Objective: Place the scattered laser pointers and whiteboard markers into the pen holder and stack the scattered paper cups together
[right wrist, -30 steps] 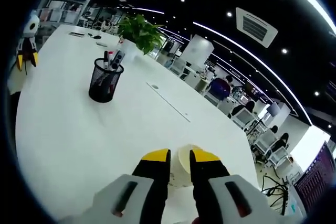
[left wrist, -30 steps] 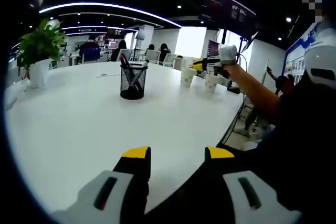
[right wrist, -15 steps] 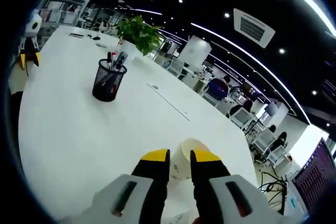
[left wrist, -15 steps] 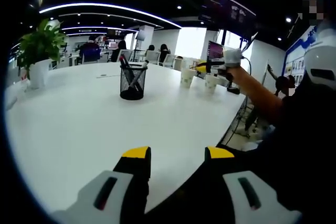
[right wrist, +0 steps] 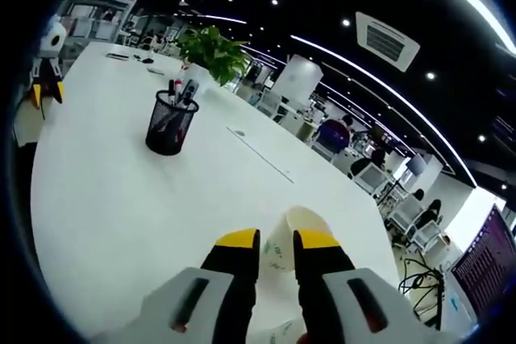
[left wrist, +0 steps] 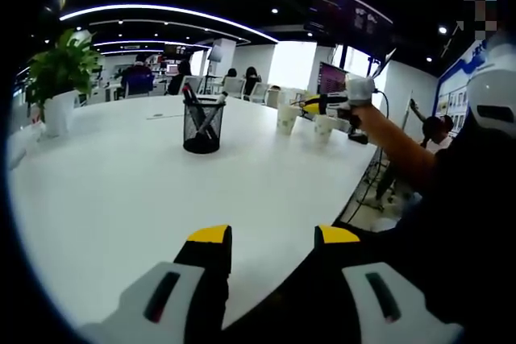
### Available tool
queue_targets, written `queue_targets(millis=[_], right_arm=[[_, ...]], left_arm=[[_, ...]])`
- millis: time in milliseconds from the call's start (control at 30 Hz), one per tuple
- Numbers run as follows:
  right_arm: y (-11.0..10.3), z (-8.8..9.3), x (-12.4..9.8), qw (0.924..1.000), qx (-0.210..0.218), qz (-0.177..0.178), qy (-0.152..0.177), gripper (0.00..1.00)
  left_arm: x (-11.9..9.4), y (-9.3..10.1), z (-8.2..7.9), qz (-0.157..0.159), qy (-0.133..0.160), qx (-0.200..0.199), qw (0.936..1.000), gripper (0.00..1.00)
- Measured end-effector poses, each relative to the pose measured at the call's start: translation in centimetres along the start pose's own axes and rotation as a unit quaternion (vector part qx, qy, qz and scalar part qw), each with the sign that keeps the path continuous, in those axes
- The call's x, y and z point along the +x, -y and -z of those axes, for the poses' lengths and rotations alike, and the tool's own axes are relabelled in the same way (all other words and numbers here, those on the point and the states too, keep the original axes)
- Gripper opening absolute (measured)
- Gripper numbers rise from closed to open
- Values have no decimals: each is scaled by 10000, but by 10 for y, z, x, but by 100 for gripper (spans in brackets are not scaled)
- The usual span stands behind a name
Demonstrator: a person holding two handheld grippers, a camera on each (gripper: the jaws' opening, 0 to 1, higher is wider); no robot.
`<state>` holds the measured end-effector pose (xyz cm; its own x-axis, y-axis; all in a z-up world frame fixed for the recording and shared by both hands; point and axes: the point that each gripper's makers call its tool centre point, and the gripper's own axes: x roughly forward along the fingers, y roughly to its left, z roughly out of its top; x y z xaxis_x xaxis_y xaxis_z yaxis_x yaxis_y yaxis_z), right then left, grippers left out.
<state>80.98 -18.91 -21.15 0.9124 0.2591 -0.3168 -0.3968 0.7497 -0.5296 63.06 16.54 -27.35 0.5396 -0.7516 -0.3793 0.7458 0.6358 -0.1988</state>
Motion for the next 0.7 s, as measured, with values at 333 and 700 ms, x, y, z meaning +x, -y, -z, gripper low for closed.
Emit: queue_targets(millis=[333,700], right_arm=[[-5,3,-5,9999,142,18,27,22],[-11,6,-9,9997,238,14,26,24]], left_arm=[[1,1,-2,16,1,34,10000,42],[2,0,-4,32,3,65,10000,42]])
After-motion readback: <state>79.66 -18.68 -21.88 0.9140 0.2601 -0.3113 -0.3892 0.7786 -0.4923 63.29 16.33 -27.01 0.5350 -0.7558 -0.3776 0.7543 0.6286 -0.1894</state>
